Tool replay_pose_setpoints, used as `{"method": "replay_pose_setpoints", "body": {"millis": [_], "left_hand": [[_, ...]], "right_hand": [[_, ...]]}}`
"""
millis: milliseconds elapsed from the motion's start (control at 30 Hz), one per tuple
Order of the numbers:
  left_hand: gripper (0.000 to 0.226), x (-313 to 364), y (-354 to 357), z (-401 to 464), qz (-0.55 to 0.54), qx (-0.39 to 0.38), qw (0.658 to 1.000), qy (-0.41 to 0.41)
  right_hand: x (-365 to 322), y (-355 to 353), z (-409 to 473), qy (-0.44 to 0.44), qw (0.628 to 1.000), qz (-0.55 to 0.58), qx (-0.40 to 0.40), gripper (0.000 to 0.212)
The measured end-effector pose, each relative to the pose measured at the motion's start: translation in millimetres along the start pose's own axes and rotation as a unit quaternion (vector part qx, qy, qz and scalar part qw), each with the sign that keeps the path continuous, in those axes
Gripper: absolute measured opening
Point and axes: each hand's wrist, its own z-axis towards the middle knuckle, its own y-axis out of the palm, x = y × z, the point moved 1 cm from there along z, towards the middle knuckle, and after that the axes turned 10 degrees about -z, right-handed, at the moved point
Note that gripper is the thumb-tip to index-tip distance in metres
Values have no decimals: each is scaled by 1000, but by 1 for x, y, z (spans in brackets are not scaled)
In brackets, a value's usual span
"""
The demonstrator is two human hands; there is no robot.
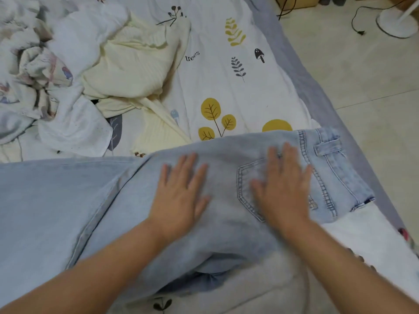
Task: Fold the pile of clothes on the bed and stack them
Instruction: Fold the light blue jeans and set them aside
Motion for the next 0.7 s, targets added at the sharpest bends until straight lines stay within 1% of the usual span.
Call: {"method": "replay_pose_setpoints", "body": {"millis": [67,100,133,200,267,300,400,433,533,567,633,700], "left_hand": [[63,2,19,-28,16,-84,996,26],[63,-2,25,-40,27,-118,992,33],[62,-8,29,-49,35,-137,989,37],[62,-17,29,-57,35,-149,987,42],[62,-17,24,-57,28,-153,987,41],[62,-15,20,-55,23,-153,988,20],[69,-12,8,-54,-14,-135,985,-102],[73,-14,8,-56,0,-140,981,-132],[63,-24,18,-63,25,-211,962,-169],[65,-24,16,-61,15,-223,959,-174],[65,-18,5,-57,-9,-219,960,-172],[51,-9,-9,-55,-35,-172,970,-168]], "right_hand": [[-22,16,-26,-101,994,-24,-31,67],[-21,22,-36,-132,988,-50,-64,64],[-14,27,-43,-144,982,-68,-100,65],[6,35,-46,-135,976,-85,-150,76],[17,44,-46,-151,972,-98,-151,83],[18,45,-45,-146,972,-92,-159,82],[12,34,-41,-83,984,-48,-149,68],[11,31,-43,-73,985,-48,-149,68],[5,27,-46,-74,976,-87,-186,66],[2,25,-45,-68,974,-90,-199,65],[-6,16,-44,-63,972,-76,-214,62],[-15,5,-45,-74,976,-64,-196,54]]}}
